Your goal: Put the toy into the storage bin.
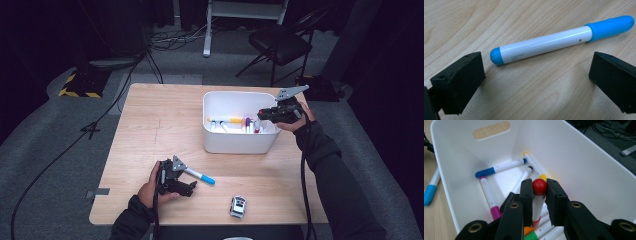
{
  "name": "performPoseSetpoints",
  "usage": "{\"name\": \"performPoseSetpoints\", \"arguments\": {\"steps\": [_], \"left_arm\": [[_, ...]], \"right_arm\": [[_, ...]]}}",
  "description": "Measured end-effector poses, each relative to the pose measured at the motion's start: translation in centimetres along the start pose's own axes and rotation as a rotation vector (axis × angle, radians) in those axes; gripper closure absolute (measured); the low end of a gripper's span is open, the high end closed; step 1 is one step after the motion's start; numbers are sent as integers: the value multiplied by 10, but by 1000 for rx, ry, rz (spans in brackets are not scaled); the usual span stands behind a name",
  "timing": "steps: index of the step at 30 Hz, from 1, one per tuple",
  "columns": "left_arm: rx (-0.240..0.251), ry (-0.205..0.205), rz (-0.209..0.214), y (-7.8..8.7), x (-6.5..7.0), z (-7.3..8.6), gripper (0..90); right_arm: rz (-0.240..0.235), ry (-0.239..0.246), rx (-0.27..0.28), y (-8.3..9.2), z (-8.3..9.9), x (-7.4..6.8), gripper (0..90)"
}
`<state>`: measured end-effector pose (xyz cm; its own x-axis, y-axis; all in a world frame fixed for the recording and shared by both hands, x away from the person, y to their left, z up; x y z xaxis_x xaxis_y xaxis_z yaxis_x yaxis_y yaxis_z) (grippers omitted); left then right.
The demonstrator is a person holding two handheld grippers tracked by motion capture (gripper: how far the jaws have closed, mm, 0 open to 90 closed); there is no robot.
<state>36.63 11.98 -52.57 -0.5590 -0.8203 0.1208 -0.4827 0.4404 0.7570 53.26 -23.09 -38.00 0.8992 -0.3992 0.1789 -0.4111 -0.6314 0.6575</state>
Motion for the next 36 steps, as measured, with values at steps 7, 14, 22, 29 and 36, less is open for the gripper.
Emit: {"name": "performPoseSetpoints", "arguments": {"steps": [7, 14, 22, 29, 36], "left_arm": [[0, 0, 0, 0, 0, 0, 5], [0, -1, 0, 0, 0, 0, 5], [0, 0, 0, 0, 0, 0, 5], [0, 1, 0, 0, 0, 0, 4], [0, 1, 0, 0, 0, 0, 5]], "right_arm": [[12, -4, -46, 3, 7, 3, 765], [33, 28, -114, 9, 10, 7, 759], [83, 45, -167, 14, 11, 9, 622], [89, 46, -92, 18, 5, 5, 576], [76, 8, 61, 35, -4, -10, 530]]}}
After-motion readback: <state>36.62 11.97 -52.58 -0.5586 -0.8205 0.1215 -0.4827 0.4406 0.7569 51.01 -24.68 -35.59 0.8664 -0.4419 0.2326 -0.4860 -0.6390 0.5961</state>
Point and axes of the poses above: each handheld gripper's, and its own axes: y roughly backward along the jaws, z roughly out of its underside, x roughly to its right, the point moved 3 cm from there along -y, roughly forward along the jaws, and after that the axes turned 9 degrees about y, right-handed, at the moved point
